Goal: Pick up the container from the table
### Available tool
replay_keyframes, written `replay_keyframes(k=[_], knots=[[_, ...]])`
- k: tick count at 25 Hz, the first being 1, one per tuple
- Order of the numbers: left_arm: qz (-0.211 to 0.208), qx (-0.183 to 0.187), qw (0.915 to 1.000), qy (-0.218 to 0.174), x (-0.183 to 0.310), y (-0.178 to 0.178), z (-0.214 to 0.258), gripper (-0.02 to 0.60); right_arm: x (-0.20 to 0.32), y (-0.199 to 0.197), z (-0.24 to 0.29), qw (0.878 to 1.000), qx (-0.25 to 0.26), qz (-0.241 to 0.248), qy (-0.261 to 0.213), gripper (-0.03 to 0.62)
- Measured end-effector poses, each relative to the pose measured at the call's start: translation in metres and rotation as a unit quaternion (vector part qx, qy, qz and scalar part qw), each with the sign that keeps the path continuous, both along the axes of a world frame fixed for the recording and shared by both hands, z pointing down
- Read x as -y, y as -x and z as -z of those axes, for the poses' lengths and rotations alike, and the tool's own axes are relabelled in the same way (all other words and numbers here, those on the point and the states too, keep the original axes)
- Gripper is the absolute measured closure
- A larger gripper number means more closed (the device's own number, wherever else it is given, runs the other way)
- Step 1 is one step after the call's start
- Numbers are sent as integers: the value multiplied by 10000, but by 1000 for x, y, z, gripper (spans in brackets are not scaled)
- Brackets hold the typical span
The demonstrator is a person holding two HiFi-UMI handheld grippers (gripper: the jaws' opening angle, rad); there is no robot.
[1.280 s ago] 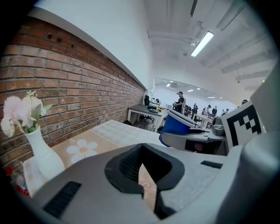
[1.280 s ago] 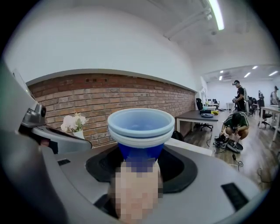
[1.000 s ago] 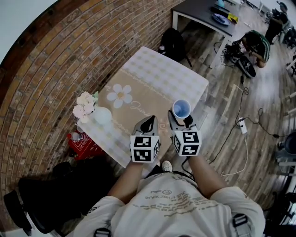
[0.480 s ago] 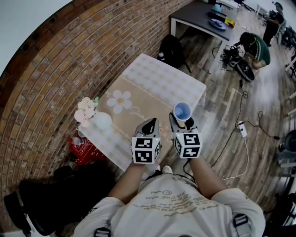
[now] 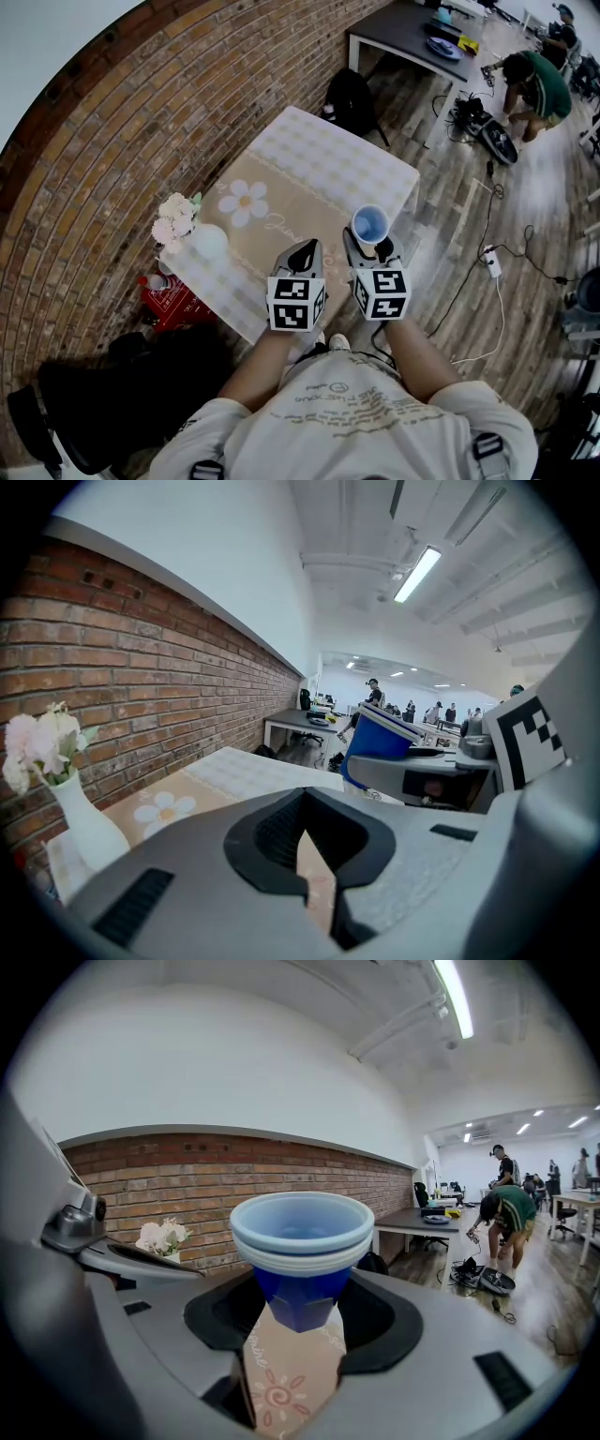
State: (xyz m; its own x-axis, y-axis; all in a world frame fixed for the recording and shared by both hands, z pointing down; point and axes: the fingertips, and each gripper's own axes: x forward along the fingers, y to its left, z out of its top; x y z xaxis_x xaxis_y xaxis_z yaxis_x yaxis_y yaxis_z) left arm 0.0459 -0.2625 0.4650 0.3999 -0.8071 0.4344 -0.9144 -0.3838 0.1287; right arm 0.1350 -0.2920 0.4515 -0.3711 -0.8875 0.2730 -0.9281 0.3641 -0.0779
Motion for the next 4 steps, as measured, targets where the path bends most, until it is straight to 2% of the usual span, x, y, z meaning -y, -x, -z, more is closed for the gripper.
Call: replay_keyframes(k=[4], knots=[[-9, -13, 10000, 1, 0, 1, -1, 578, 0, 2, 0, 10000, -7, 28, -12, 353]])
